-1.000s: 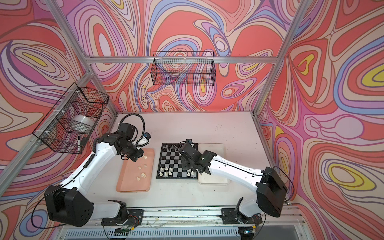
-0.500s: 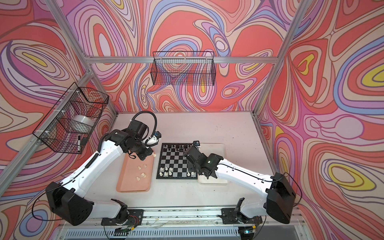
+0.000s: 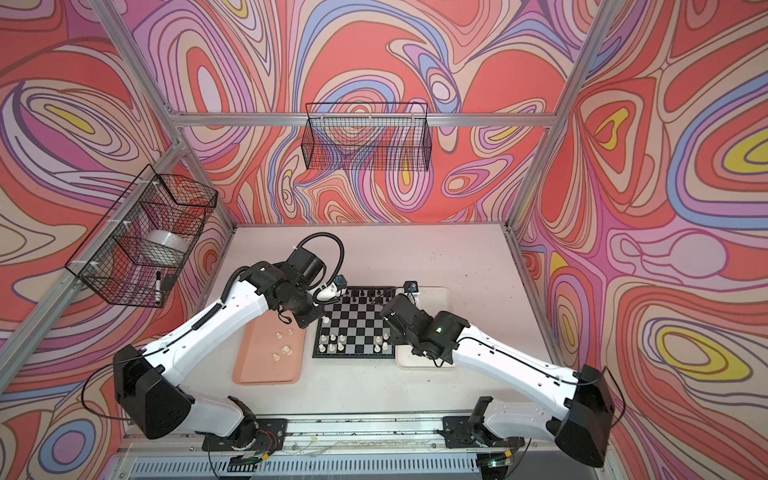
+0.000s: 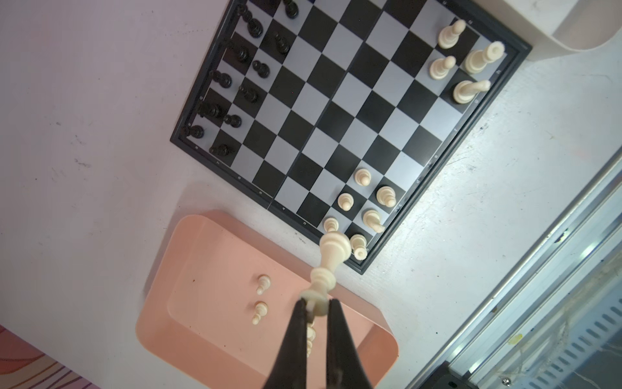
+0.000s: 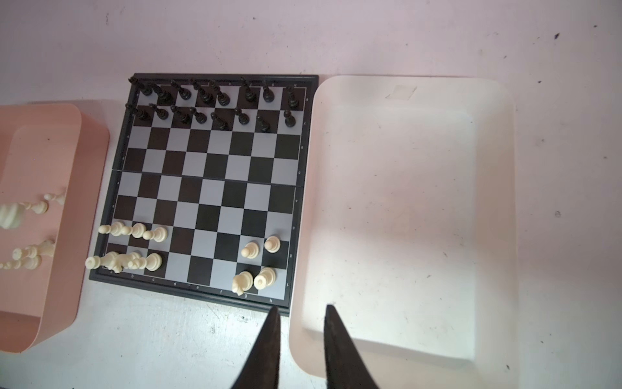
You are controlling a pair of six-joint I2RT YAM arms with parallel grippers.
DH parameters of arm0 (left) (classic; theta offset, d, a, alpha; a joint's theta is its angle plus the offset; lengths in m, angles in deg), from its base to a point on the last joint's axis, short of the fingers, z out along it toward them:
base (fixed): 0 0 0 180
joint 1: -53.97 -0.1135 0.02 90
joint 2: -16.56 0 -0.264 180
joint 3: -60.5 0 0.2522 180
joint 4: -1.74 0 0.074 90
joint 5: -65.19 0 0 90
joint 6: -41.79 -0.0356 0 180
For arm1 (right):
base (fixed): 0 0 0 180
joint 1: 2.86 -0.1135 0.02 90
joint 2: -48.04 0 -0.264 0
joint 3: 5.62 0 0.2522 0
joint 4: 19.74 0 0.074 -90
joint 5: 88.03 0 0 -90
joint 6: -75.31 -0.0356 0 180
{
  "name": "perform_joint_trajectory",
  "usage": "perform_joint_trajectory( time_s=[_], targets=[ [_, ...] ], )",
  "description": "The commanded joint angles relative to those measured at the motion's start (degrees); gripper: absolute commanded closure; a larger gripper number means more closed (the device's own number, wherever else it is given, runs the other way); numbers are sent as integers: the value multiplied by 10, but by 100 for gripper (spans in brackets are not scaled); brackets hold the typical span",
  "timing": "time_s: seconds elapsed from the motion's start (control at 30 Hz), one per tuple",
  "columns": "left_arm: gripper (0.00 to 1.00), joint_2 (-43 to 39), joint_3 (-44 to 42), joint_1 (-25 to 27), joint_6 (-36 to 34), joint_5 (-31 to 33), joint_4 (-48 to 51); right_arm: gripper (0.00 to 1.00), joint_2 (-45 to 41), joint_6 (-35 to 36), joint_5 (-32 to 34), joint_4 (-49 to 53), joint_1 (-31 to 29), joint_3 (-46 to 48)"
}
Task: Set up the chess pieces on the board
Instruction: 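Lift the white piece and carry it over the board's near edge, then lower the white piece toward a near-row square beside the white pawns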
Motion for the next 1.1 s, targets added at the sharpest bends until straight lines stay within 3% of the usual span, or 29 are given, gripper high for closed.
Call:
perform_joint_trajectory(
  time_s=[0.0, 0.4, 1.07],
  targets=[
    [90, 18, 19, 29, 11, 11, 3, 77, -37, -18, 22, 37, 6, 15],
    [90, 83, 13, 108, 6, 20, -41, 77, -83, -36, 21, 64, 6, 35],
    [90, 154, 12, 139, -3, 9, -71, 77, -86, -46, 19, 62, 6, 47]
  ],
)
